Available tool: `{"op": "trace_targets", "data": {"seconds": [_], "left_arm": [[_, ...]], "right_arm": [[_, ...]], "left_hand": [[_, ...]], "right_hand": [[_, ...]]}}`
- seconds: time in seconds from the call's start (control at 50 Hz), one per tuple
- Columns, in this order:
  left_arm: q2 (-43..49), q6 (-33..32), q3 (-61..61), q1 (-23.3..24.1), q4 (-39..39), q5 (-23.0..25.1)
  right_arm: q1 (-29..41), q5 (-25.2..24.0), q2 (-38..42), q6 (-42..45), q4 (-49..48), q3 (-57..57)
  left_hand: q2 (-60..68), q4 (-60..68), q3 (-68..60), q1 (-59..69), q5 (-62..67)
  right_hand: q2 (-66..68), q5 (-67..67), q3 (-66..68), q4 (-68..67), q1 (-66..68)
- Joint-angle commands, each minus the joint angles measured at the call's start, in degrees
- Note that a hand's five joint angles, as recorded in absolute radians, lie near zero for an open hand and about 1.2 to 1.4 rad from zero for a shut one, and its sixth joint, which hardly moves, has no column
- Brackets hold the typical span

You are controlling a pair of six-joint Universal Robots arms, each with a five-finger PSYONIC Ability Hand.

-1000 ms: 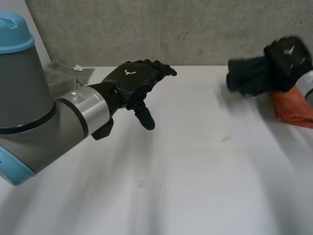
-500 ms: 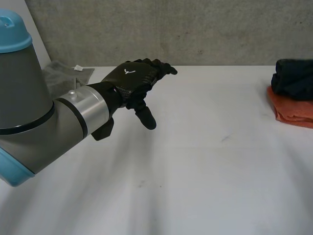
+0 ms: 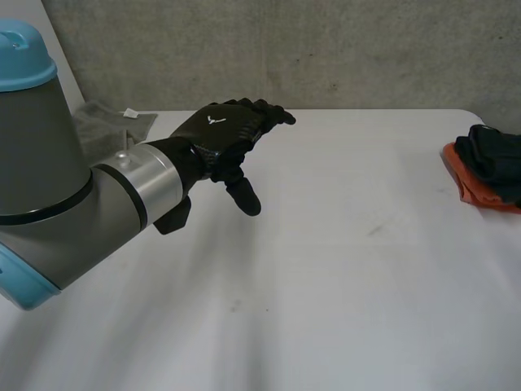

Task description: Fold the laundry.

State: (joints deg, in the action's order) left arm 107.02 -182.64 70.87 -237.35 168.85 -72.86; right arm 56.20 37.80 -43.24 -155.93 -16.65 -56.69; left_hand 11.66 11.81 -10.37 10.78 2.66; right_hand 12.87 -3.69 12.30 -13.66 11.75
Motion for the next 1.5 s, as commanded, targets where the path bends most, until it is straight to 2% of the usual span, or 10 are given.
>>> {"op": "trace_targets", "data": {"seconds": [0.02, 0.14, 0.22, 0.5, 0.62, 0.74, 0.98, 1.16, 1.38, 1.5], "left_arm": [[-0.4, 0.1, 0.0, 0.0, 0.1, 0.0], [-0.7, 0.1, -0.2, -0.1, 0.1, 0.0], [-1.6, 0.1, -0.2, -0.5, 0.3, -0.2], [-4.7, -0.5, 1.0, -8.9, 5.0, -0.5], [-3.6, -1.0, 1.2, -18.9, 10.6, -0.4], [8.6, -6.4, -3.0, -29.5, 13.9, 0.9], [30.7, -32.6, -14.7, -35.5, 13.9, 3.3], [39.7, -31.6, -20.0, -35.8, 21.0, 7.4], [44.5, -31.0, -25.3, -35.6, 20.9, 7.6], [45.6, -31.0, -25.8, -35.6, 20.9, 7.6]], "right_arm": [[3.6, 16.6, -10.2, 5.6, 20.7, 3.1], [10.4, 32.3, -18.3, 21.3, 25.4, 2.2], [19.6, 38.4, -21.1, 20.8, 20.8, 0.3], [47.7, 37.9, -34.6, 3.6, 1.5, -25.6], [56.6, 38.3, -35.3, 1.9, 1.3, -36.2], [58.5, 38.1, -35.3, 2.1, 0.7, -43.7], [57.4, 38.0, -34.8, 2.0, 0.8, -49.2], [57.4, 38.0, -34.7, 2.0, 0.8, -49.4], [56.9, 38.1, -33.5, 2.0, 0.6, -49.7], [56.7, 38.1, -32.6, 2.0, 0.5, -49.6]], "left_hand": [[-1.1, -1.3, -0.2, -0.2, -2.1], [-1.3, -1.4, 0.0, -0.4, -2.3], [-1.4, -1.6, 0.2, -0.6, -2.4], [-1.7, -1.8, 0.4, -0.8, -2.7], [-1.7, -1.8, 0.4, -0.8, -2.7], [-1.7, -1.8, 0.4, -0.8, -2.7], [-1.6, -1.8, 0.3, -0.7, -2.6], [4.4, 4.3, -5.7, 5.3, 3.4], [12.7, 12.5, -14.0, 13.6, 11.7], [25.3, 25.1, -26.6, 26.1, 24.3]], "right_hand": [[-2.9, 3.7, -2.3, 3.7, -1.7], [-2.9, 3.7, -2.3, 3.7, -1.7], [-2.9, 3.7, -2.3, 3.7, -1.7], [-2.9, 3.7, -2.3, 3.7, -1.7], [-2.9, 3.7, -2.3, 3.7, -1.7], [-2.9, 3.7, -2.3, 3.7, -1.7], [-2.9, 3.7, -2.3, 3.7, -1.7], [-2.9, 3.7, -2.3, 3.7, -1.7], [-2.9, 3.7, -2.3, 3.7, -1.7], [-2.9, 3.7, -2.3, 3.7, -1.7]]}}
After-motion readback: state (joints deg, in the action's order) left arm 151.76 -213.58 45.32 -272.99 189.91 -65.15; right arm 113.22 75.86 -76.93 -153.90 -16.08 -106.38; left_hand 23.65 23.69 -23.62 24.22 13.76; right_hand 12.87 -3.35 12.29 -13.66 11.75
